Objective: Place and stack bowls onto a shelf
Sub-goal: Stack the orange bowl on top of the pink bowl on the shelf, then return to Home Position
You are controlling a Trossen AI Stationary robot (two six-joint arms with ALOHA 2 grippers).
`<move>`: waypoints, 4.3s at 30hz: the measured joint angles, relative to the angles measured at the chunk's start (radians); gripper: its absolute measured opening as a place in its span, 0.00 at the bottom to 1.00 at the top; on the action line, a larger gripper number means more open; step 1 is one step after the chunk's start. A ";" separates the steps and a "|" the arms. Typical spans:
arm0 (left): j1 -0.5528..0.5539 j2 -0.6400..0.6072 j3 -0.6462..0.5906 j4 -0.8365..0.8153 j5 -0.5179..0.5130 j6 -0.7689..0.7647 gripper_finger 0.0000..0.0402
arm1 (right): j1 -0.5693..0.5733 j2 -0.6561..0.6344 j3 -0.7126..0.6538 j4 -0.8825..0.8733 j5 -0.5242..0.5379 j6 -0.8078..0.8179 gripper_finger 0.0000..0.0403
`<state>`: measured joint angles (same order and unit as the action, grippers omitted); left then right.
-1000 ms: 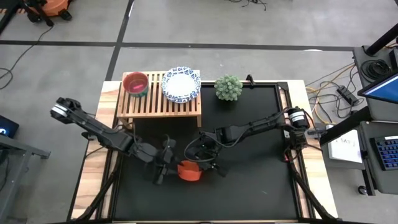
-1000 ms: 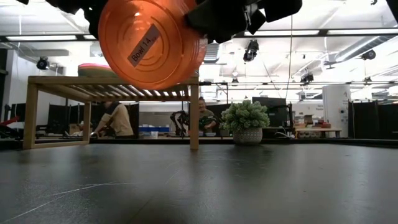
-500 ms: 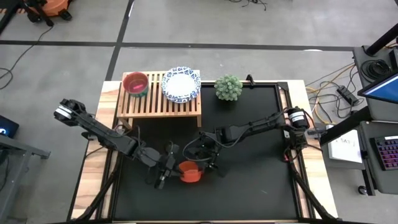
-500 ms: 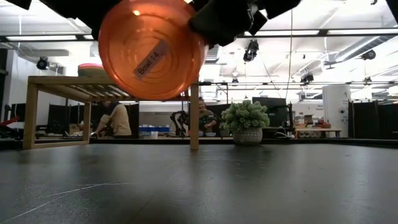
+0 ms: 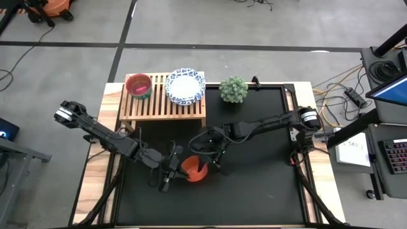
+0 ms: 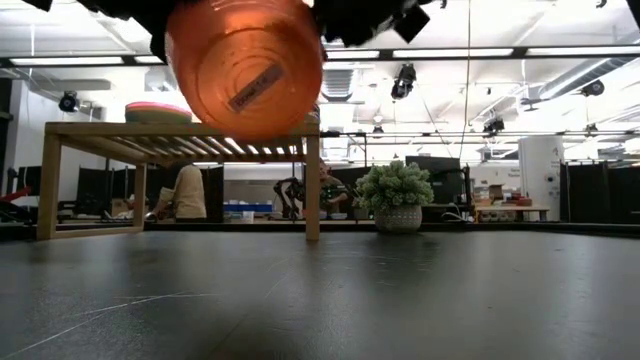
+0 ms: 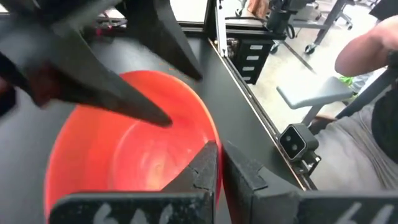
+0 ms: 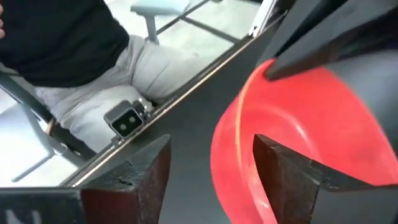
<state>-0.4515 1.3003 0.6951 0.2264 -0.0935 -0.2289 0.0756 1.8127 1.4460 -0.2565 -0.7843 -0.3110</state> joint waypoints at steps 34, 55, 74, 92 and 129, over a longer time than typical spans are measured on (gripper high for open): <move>-0.010 -0.065 0.762 -1.719 -0.568 -0.318 0.00 | -0.015 -0.294 -0.125 -0.054 -0.001 -0.045 0.55; 0.159 -0.304 0.605 -1.798 -0.669 -0.402 0.00 | -0.015 -0.294 -0.126 -0.050 -0.001 -0.025 0.55; 0.672 -0.332 0.632 -1.471 -0.589 0.250 0.00 | -0.015 -0.292 -0.126 -0.049 0.000 -0.037 0.55; 1.123 -0.205 0.631 -1.351 -0.194 0.481 0.00 | -0.015 -0.290 -0.134 -0.054 0.000 -0.037 0.55; 1.122 -0.224 0.630 -1.405 -0.131 0.336 0.27 | -0.017 -0.290 -0.142 -0.085 0.000 -0.031 0.55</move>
<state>0.6700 1.0765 1.3254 -1.1787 -0.2248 0.1067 0.0589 1.5223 1.3037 -0.3414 -0.7845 -0.3422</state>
